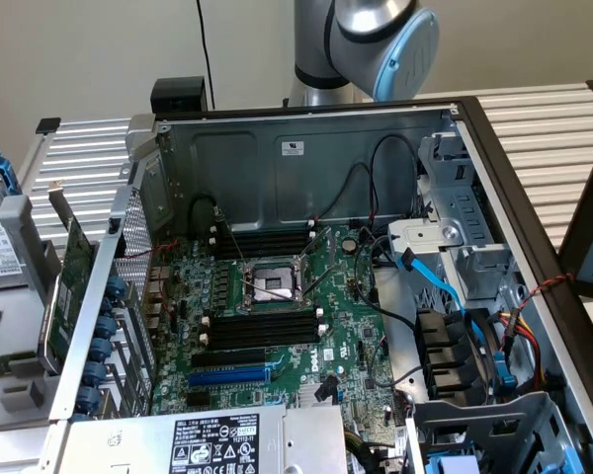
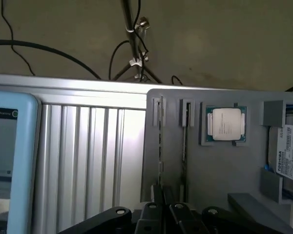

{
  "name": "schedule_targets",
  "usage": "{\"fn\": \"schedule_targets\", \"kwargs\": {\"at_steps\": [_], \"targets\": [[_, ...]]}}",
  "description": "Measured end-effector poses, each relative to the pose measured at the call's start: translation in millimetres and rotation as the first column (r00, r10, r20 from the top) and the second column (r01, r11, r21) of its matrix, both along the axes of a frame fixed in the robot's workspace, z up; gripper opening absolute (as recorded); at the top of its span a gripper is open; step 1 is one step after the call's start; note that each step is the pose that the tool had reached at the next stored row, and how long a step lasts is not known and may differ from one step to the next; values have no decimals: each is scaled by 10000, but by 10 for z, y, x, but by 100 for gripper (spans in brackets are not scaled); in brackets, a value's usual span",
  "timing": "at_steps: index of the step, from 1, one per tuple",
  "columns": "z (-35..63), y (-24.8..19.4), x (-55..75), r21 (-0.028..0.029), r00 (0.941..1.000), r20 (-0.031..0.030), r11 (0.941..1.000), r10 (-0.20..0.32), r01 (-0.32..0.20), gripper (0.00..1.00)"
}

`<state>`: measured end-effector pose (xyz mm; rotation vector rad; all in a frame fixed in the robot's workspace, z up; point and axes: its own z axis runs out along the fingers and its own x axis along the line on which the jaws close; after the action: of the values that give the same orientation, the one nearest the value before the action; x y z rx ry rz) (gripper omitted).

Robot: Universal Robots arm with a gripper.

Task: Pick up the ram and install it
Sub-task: 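Pick up the ram and move it above insertion slot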

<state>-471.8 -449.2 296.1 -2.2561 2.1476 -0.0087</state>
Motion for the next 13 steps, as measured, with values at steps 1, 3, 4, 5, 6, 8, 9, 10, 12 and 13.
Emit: {"fn": "schedule_targets", "kwargs": {"at_steps": [1,3,4,5,6,8,9,10,12,13], "targets": [[45,-2,7,0,10000,0,10000,0,0,12],[135,-5,34,0,10000,0,10000,-2,2,12],[182,-7,55,-1,10000,-2,10000,-2,2,12],[226,-11,78,0,10000,0,10000,-1,1,12],[274,-14,106,0,10000,-1,10000,-1,1,12],[365,-25,169,1,10000,0,10000,-1,1,12],[410,-34,205,2,10000,0,10000,-1,1,12],[455,-43,242,5,10000,-1,10000,-1,1,12],[546,-61,315,14,10000,0,10000,-2,2,12],[591,-70,351,18,10000,-1,10000,-2,2,12]]}}
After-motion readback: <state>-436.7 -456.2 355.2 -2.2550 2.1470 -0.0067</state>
